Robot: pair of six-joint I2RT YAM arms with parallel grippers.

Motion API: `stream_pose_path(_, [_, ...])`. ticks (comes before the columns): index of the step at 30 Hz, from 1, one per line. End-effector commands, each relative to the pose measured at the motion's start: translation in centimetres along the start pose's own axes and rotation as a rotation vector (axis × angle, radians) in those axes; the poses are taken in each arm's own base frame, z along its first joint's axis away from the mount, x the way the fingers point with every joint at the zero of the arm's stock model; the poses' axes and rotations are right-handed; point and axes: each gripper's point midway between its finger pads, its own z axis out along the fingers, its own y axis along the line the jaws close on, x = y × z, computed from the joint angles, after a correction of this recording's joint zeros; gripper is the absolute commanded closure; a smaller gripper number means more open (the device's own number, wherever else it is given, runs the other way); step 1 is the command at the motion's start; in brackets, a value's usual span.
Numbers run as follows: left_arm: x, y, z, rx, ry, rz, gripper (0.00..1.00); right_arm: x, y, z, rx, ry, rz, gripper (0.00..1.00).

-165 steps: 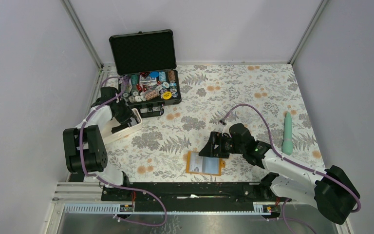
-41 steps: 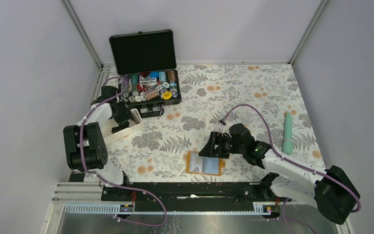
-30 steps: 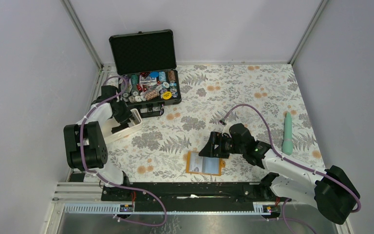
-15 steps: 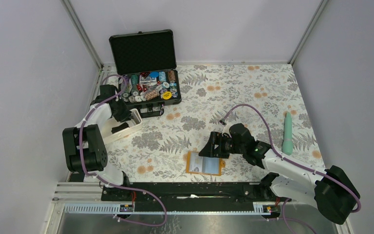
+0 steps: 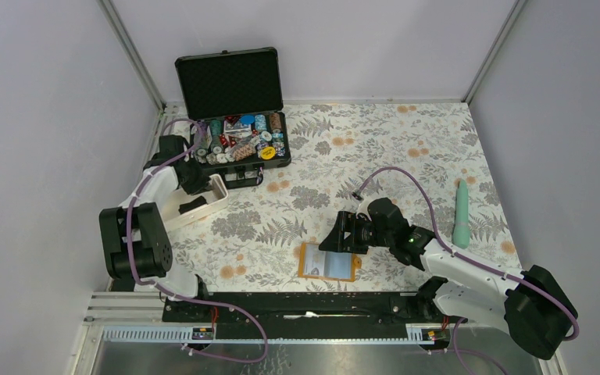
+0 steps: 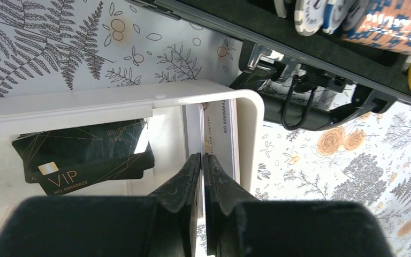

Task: Put the credit cards into the card holder
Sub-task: Pick up the credit card from the storage box.

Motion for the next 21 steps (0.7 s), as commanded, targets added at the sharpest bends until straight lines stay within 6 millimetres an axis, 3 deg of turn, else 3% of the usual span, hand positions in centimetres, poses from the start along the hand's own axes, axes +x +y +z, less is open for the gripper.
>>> stream_pose_path(1, [-2.6, -1.5, -2.6, 0.050, -0.115, 0.033, 0.94, -0.4, 0.9, -0.2, -0.041, -0.013, -0.016, 0.18])
stream_pose_path(6, [-2.5, -1.3, -3.7, 0.042, -0.139, 0.027, 0.96, -0.4, 0.9, -0.2, -0.042, -0.005, -0.023, 0.18])
stream_pose_path(12, [-2.4, -0.6, -3.4, -0.004, -0.115, 0.018, 1.00, -0.5, 1.0, -0.2, -0.036, -0.005, -0.027, 0.18])
stream_pose_path(21, [-1.8, -0.5, -2.1, -0.001, -0.066, 0.018, 0.94, -0.5, 0.9, 0.0, -0.034, 0.002, -0.024, 0.18])
